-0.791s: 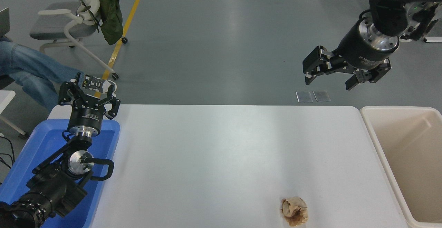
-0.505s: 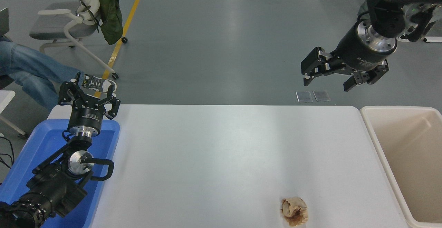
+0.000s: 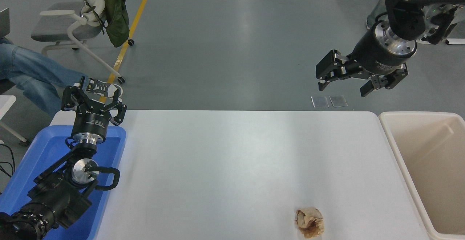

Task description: Pick up paper ball place in dustbin

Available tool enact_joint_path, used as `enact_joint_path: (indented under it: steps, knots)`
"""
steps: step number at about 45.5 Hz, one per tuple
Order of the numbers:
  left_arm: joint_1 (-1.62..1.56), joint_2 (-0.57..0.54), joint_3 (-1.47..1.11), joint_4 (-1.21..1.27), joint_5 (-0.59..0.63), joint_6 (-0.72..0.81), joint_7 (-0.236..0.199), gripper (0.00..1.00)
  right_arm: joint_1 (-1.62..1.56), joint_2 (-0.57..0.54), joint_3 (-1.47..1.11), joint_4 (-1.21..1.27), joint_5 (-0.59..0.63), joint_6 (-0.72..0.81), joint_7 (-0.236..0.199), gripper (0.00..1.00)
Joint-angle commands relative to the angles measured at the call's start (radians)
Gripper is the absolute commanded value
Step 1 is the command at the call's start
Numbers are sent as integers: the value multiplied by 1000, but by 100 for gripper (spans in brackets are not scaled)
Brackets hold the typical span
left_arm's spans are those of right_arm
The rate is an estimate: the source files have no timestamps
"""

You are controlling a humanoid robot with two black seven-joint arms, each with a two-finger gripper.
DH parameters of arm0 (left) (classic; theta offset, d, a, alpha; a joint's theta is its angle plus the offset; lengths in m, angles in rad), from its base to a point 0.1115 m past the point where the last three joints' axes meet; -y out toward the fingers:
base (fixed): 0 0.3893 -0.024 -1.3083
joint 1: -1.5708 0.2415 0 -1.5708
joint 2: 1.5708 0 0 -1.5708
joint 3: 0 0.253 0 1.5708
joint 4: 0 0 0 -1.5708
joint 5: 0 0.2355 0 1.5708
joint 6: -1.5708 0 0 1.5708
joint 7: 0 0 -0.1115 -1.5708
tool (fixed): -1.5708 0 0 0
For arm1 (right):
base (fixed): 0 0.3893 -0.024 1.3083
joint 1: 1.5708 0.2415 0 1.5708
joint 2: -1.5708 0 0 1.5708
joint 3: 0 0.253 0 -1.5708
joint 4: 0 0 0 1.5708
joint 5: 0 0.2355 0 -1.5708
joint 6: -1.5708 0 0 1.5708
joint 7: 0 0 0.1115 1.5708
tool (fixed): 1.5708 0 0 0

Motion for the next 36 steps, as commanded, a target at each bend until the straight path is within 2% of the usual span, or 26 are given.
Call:
enact_joint_path:
  steps: [1,25,36]
  knots:
    - [0,0,0,1,0,0,0,99,-4,0,0,0,0,0,0,100]
    - [2,0,0,-1,0,0,0,99,-61,2,6,6,0,0,0,100]
    - [0,0,0,1,0,0,0,99,-231,8,29,17,-2,0,0,100]
